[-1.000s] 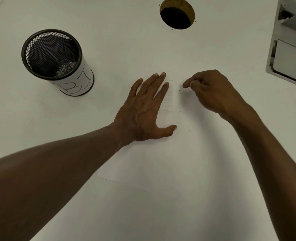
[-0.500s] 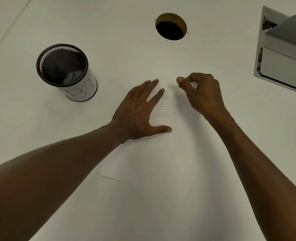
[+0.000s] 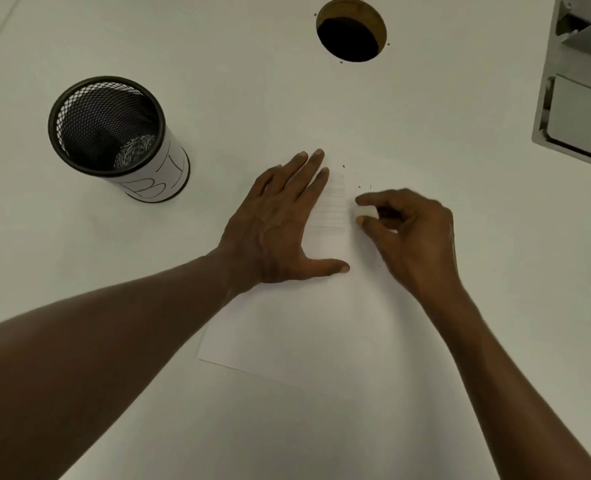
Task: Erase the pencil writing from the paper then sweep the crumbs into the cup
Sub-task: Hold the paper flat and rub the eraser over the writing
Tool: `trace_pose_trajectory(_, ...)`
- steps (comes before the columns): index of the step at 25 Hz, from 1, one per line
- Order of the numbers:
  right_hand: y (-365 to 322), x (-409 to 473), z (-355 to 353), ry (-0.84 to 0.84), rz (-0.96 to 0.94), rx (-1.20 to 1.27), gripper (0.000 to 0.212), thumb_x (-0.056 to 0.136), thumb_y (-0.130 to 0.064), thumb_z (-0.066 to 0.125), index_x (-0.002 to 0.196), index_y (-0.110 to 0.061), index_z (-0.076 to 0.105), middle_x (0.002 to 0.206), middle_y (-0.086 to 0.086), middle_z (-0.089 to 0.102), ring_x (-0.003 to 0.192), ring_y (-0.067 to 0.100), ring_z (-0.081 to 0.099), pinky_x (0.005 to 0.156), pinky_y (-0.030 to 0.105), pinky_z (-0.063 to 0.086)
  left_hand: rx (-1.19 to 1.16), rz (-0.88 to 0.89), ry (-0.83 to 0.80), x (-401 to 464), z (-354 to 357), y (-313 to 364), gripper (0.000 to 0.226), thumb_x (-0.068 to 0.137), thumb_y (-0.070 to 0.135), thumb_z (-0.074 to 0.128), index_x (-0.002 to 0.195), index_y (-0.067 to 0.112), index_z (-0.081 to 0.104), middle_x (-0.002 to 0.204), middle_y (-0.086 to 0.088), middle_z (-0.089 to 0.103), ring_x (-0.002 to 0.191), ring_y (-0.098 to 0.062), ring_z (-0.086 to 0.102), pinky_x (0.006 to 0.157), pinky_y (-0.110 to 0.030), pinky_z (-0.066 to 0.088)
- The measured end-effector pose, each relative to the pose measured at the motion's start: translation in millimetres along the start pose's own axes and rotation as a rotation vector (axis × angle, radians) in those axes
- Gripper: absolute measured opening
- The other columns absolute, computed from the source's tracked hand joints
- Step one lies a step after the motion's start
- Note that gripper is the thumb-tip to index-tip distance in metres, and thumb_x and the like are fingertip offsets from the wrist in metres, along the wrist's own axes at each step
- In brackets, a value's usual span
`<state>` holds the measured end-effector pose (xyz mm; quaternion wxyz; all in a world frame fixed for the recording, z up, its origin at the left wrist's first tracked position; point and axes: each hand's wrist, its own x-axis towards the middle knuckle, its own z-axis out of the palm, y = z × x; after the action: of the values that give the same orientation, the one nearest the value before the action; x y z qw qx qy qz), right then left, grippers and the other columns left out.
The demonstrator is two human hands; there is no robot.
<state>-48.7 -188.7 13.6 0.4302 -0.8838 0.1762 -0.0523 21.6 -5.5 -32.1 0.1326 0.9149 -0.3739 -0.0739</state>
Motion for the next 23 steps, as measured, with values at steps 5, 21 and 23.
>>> trace_pose_trajectory(5, -1.4, -18.7, 11.3, 0.043, 0.092, 0.019, 0.021, 0.079, -0.020, 0.081, 0.099, -0.017, 0.076, 0.087, -0.009, 0.074, 0.074, 0.000, 0.069, 0.074, 0.011, 0.054, 0.016, 0.000, -0.017, 1.0, 2.8, -0.9, 0.130, 0.071, 0.097, 0.037, 0.160, 0.003, 0.021, 0.171, -0.011, 0.008, 0.159, -0.025, 0.008, 0.128, -0.044, 0.012)
trace_pose_trajectory(21, -10.6, 16.6, 13.6, -0.008, -0.021, -0.156, 0.021, 0.087, -0.011, 0.071, 0.108, -0.010, 0.074, 0.091, 0.006, 0.074, 0.080, 0.013, 0.067, 0.079, 0.019, 0.052, 0.063, 0.006, -0.042, 1.8, 1.4, 0.6, 0.134, 0.069, 0.100, 0.030, 0.161, 0.004, 0.017, 0.172, -0.011, 0.005, 0.159, -0.026, 0.004, 0.128, -0.045, 0.011)
trace_pose_trajectory(23, -9.9, -18.5, 9.8, -0.058, -0.043, -0.167, 0.020, 0.086, -0.008, 0.072, 0.106, -0.011, 0.075, 0.088, 0.005, 0.073, 0.076, 0.015, 0.067, 0.075, 0.027, 0.055, 0.063, 0.004, -0.033, 1.9, 1.5, -0.4, 0.134, 0.069, 0.100, 0.029, 0.161, 0.003, 0.018, 0.172, -0.012, 0.006, 0.159, -0.026, 0.005, 0.128, -0.045, 0.011)
